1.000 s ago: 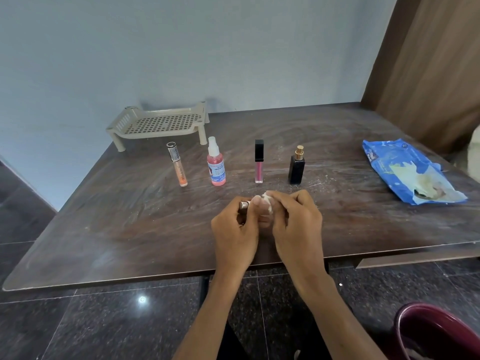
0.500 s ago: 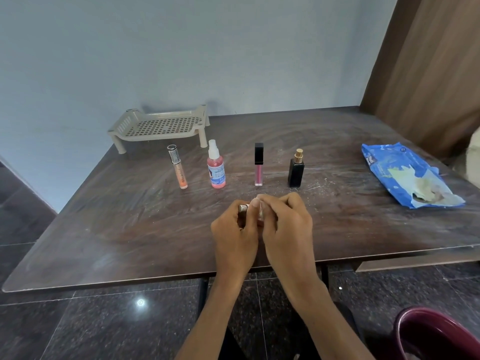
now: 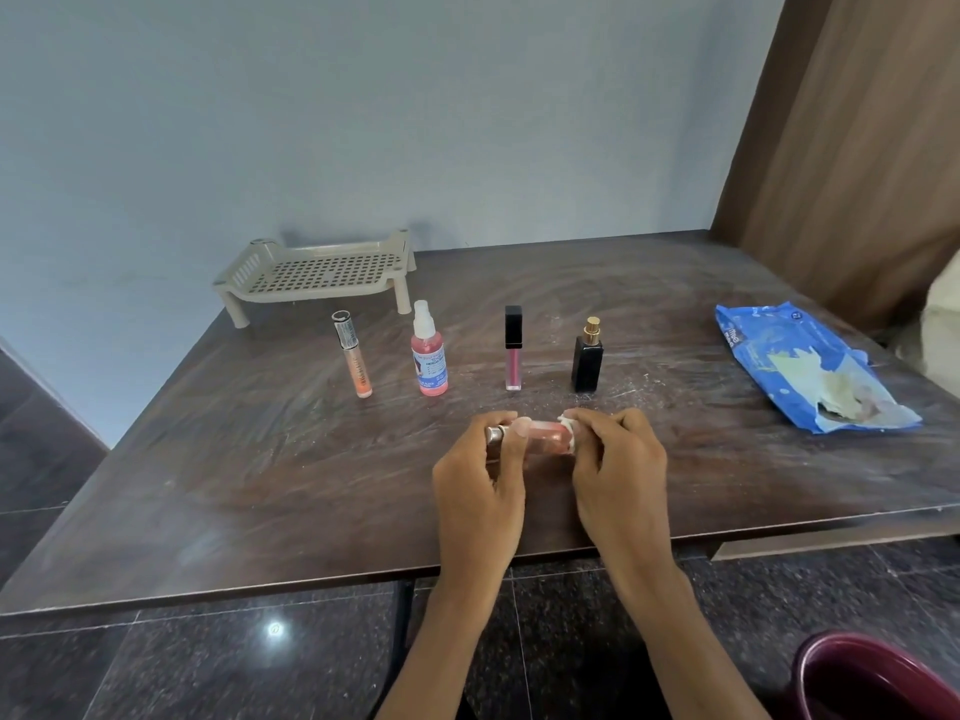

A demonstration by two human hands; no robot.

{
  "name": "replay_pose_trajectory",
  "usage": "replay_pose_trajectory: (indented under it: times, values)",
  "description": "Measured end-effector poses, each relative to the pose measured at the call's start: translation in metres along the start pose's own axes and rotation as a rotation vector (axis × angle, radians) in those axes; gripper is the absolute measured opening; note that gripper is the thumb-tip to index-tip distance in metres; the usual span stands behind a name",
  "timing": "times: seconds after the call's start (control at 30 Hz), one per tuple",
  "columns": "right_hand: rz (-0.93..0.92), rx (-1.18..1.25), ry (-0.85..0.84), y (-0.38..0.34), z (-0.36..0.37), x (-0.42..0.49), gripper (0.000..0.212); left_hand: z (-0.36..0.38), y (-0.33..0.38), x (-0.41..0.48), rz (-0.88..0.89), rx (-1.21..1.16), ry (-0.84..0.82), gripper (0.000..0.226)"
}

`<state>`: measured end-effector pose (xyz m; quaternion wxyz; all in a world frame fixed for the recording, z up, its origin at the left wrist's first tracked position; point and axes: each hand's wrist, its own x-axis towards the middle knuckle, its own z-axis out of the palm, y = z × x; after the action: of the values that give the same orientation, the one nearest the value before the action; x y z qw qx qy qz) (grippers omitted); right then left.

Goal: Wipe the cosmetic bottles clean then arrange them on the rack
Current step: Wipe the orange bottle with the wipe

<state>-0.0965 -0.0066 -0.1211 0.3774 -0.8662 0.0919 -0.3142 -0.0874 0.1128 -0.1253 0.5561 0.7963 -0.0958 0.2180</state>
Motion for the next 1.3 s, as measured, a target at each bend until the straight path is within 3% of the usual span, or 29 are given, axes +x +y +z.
replay_pose_trajectory:
  times: [0.27, 0.5, 0.7, 1.03, 1.3]
  values:
    - [0.014, 0.008, -0.016, 0.003, -0.002, 0.002, 0.023, -0.003, 0.003, 0.002, 0.013, -0.082, -0.184, 0.024]
    - [-0.029, 0.157, 0.018, -0.027, 0.003, -0.012, 0.022, -0.004, 0.001, 0.004, -0.021, -0.093, -0.133, 0.018]
    - [-0.079, 0.218, 0.034, -0.035, 0.009, -0.017, 0.021, -0.003, -0.003, 0.002, -0.067, -0.101, -0.108, 0.026]
    - [0.099, 0.0, 0.011, -0.004, 0.005, 0.001, 0.024, -0.002, -0.003, 0.002, -0.082, -0.157, -0.083, 0.029]
    - [-0.064, 0.173, 0.003, -0.046, 0.013, -0.019, 0.021, -0.006, -0.005, 0.003, -0.126, -0.086, -0.065, 0.03]
